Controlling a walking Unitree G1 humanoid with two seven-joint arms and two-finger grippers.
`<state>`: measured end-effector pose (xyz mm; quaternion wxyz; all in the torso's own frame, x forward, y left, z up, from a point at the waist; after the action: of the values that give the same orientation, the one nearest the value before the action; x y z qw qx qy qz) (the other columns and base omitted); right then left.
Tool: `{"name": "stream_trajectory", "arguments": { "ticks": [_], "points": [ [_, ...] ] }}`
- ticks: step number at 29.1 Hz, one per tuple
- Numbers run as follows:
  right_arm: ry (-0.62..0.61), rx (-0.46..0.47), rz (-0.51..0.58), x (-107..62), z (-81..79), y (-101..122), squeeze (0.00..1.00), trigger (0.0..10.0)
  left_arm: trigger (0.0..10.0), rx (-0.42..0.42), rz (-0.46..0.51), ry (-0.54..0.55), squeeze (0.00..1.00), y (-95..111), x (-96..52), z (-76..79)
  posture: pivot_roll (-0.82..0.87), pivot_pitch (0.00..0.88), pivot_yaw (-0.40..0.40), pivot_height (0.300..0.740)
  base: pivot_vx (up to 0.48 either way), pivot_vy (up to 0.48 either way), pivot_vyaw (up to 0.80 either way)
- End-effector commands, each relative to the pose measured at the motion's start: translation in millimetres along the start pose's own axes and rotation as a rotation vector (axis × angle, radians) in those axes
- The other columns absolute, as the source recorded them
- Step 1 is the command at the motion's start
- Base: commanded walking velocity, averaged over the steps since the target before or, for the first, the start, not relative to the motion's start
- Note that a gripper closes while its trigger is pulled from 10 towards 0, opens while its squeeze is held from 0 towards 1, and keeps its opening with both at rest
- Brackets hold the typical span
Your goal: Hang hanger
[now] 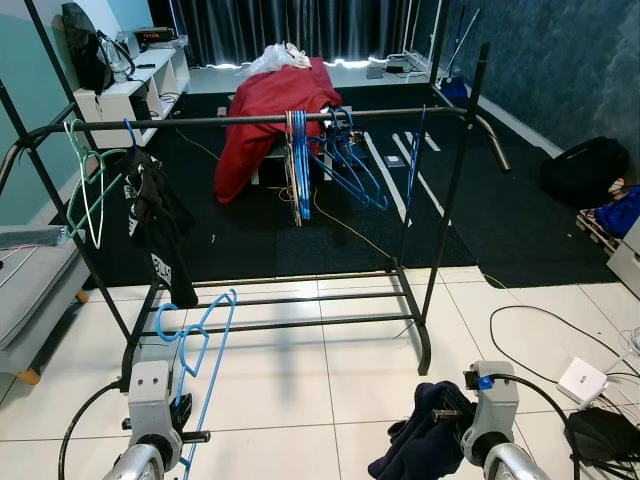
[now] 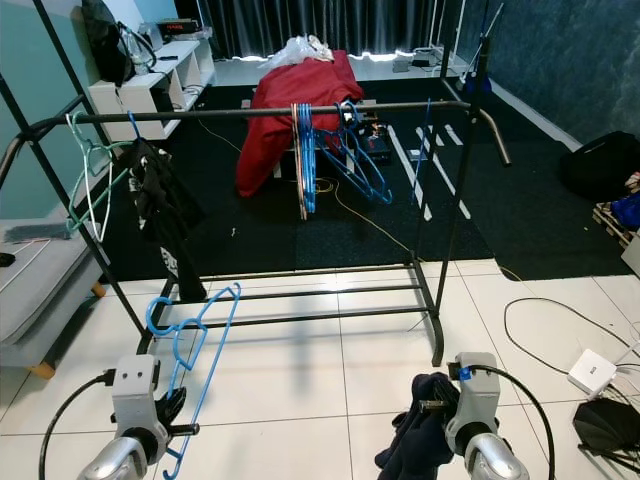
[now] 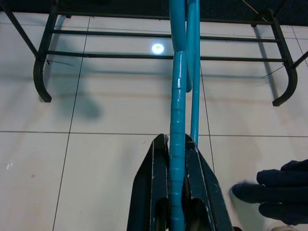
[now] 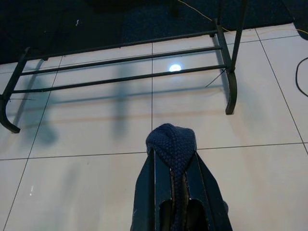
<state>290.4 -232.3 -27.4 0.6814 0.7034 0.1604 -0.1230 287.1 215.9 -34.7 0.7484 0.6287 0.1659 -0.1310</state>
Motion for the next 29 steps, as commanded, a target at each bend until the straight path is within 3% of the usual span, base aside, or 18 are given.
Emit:
{"name": "stream_trajectory", "arguments": {
  "ticks": [1,29],
  "points": [
    [0.001,0.002,0.017,2.7,-3.4,4.2,0.0,10.0,10.0,0.008,0.003,0.011,0.0,2.5,0.2,-7.9,0.01,0.04,0.033,0.735,0.0,0.0,0.0],
    [0.011,0.009,0.011,-8.1,-3.5,-6.7,0.0,10.0,10.0,-0.011,-0.001,-0.004,0.0,-8.1,-9.5,-7.7,0.0,0.019,0.029,0.735,0.0,0.0,0.0]
  ]
}}
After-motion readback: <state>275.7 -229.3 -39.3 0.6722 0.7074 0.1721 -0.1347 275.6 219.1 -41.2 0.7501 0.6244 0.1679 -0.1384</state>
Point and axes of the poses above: a point about 5 cm out from each wrist's last joint towards the gripper, its own x axis pointing out of the wrist towards the gripper, its own y axis along the axis of the wrist's last joint, z = x × y, the point moved 6 cm from there along x, pointing out of the wrist towards the gripper, and after that the axes turned 3 degrees about -x, right-handed, at the moved point
